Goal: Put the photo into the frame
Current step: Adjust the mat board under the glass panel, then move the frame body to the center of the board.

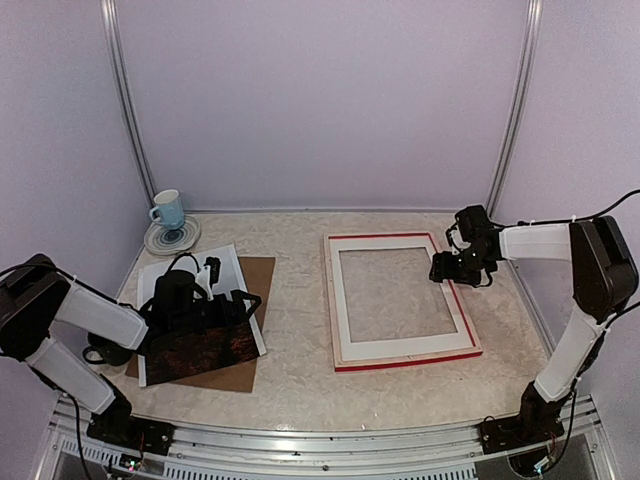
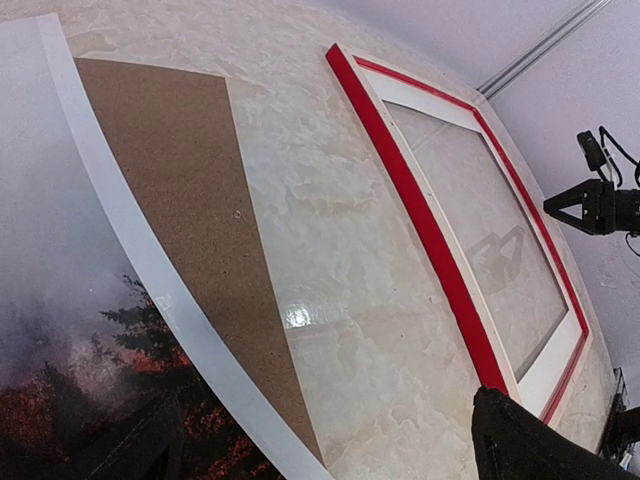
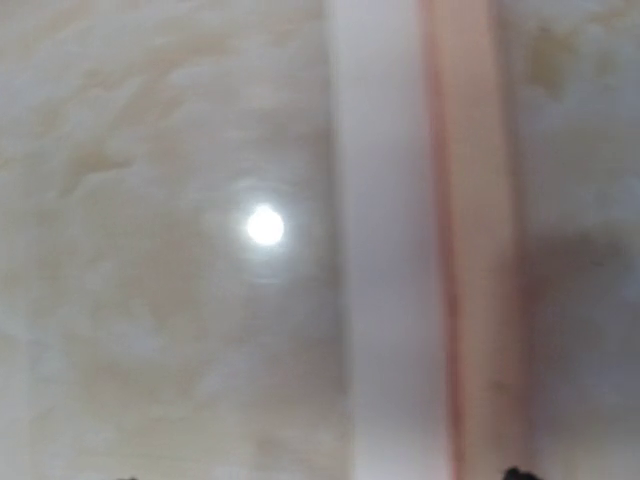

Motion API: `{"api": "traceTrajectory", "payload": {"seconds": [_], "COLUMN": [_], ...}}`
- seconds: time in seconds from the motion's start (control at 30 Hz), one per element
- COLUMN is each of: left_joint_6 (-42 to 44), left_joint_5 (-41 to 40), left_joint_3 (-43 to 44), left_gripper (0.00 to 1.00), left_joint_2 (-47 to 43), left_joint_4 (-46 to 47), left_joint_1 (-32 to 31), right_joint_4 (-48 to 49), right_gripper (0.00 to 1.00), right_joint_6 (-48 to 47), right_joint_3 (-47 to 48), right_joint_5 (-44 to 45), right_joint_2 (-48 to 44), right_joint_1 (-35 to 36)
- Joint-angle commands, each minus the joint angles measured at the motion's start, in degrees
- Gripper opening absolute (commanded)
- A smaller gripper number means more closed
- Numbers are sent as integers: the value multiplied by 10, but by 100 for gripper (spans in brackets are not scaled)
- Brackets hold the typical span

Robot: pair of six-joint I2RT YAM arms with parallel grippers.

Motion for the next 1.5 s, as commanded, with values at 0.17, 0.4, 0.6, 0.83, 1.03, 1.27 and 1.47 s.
{"api": "traceTrajectory", "payload": {"seconds": [0.17, 0.4, 0.6, 0.83, 1.03, 1.27, 1.47], "left_joint_6": [-3, -3, -3, -3, -4, -7, -8], "left_joint_5": [9, 11, 11, 12, 12, 14, 17], "left_joint_3": [-2, -1, -1, -1, -1, -1, -1], "left_gripper": [99, 99, 99, 99, 99, 99, 99], "left_joint_2": [1, 3, 4, 5, 6, 7, 10], "left_joint_4": [17, 18, 18, 20, 21, 23, 25], "left_joint_1": [5, 5, 5, 5, 5, 5, 5], "right_joint_4": [14, 32, 38, 53, 53, 61, 70], "right_gripper": [75, 64, 47, 32, 31, 23, 17], "right_joint_6": [11, 13, 15, 16, 19, 21, 24], "right_joint_3": [-35, -44, -48, -53, -52, -52, -47], "right_joint_5": [22, -7, -30, -63, -68, -61, -63], "right_joint_2": [-9, -4, 6, 12, 23, 26, 28], "right_joint_1": [-33, -45, -45, -45, -44, -33, -15]}}
